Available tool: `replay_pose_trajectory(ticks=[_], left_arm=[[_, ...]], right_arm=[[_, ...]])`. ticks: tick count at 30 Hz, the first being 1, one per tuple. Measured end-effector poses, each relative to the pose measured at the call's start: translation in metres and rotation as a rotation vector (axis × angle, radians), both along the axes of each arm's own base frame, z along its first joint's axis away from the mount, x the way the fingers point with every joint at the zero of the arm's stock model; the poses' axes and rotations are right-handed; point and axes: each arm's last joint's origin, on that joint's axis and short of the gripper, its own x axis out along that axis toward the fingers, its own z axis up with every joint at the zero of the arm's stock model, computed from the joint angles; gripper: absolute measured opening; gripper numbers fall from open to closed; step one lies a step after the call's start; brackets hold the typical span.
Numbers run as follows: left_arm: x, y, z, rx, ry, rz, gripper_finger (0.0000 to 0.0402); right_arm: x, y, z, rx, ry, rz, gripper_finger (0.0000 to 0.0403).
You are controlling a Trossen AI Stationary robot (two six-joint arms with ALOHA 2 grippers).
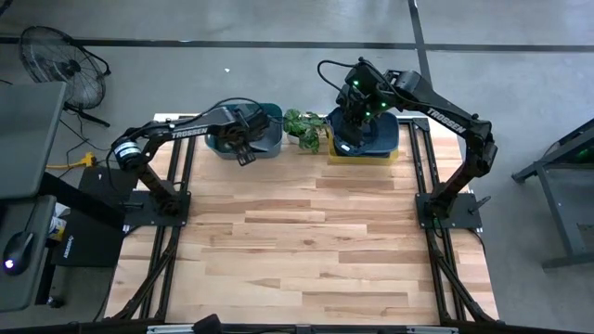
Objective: Pick & Place hat
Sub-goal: Put the gray cap into the green bin, then return to Home Position
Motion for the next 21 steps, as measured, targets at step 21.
replay_pose_trajectory(ticks=[21], left_arm=[[0.009, -0.005, 0.056, -0.206, -0.241, -0.118, 0.0284]], right_arm=[[-0.016, 0.005, -0.002, 0.010, -0.038, 0.063, 0.0193]])
